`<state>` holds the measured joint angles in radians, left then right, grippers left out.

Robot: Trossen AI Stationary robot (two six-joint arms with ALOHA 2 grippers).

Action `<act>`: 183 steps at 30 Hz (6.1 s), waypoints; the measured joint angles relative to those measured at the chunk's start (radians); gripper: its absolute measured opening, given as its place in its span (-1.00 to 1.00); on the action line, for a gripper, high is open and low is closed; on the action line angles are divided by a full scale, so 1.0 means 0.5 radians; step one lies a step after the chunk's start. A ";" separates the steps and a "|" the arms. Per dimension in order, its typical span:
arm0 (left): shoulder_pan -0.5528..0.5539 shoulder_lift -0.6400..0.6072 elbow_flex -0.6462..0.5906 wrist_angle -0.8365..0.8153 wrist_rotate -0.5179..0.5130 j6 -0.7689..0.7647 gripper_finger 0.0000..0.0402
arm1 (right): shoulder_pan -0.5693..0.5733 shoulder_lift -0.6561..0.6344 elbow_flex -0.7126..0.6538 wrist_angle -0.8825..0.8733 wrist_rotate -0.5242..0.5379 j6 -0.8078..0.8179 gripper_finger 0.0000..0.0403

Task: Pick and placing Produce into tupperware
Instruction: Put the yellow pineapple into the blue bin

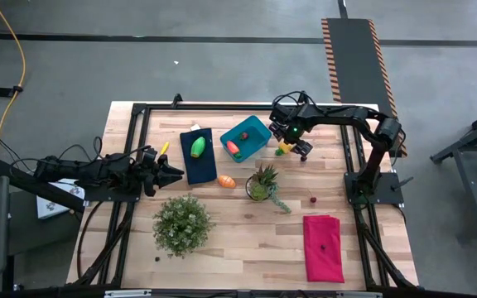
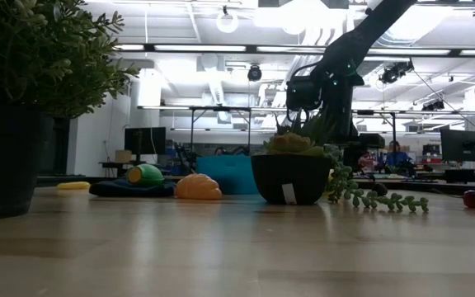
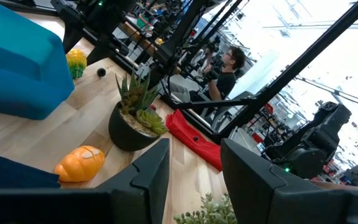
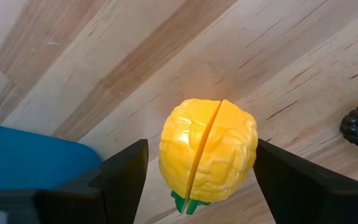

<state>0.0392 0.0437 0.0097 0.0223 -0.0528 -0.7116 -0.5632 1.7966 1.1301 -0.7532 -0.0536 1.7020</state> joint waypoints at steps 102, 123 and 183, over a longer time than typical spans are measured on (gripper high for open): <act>0.000 -0.001 -0.001 0.005 -0.014 -0.059 -0.35 | 0.001 -0.608 0.001 -0.041 0.251 -0.321 0.05; 0.000 0.000 0.000 0.003 -0.010 -0.064 -0.35 | 0.001 -1.080 0.001 0.135 0.405 -0.931 0.05; 0.000 -0.001 0.000 0.019 -0.089 -0.682 -0.35 | 0.164 -1.476 0.001 1.466 -0.611 -2.516 0.05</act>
<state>0.0391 0.0433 0.0097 0.0319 -0.0975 -1.0527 -0.4812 1.0584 1.1305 -0.0204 -0.3592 0.4438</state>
